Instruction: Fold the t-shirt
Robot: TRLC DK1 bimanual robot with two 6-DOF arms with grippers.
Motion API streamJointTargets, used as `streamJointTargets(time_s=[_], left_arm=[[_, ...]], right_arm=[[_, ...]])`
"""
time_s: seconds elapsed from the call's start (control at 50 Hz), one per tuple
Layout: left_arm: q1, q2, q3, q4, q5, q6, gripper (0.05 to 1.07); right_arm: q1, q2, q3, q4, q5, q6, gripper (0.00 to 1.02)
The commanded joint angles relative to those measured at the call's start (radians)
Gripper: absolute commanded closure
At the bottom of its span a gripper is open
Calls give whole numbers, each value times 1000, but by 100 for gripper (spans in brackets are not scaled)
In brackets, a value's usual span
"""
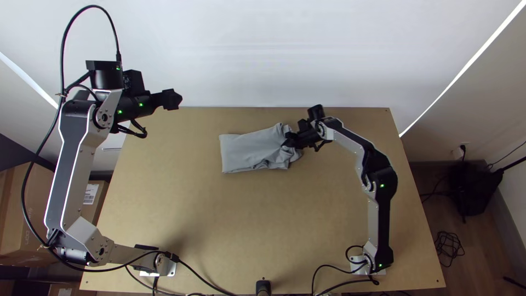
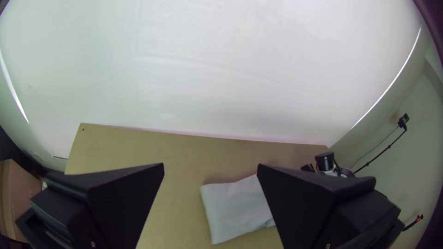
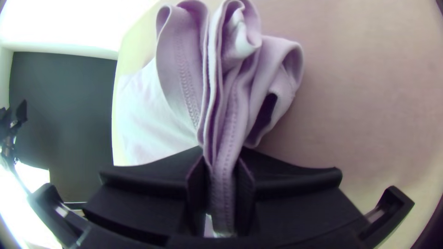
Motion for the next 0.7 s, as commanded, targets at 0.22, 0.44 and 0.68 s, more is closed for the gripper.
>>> streamJointTargets(time_s=[0.22, 0.44, 0.68], left_arm=[[-6, -22, -20, 19, -6, 4, 10], [-4, -31, -40, 19, 3, 7, 10], [-3, -49, -58, 19, 18, 12, 10]], right_arm=[[-333, -125, -177, 43, 52, -11, 100], [-552, -210, -288, 102, 124, 26, 100], [-774, -265, -392, 140, 146, 36, 100]])
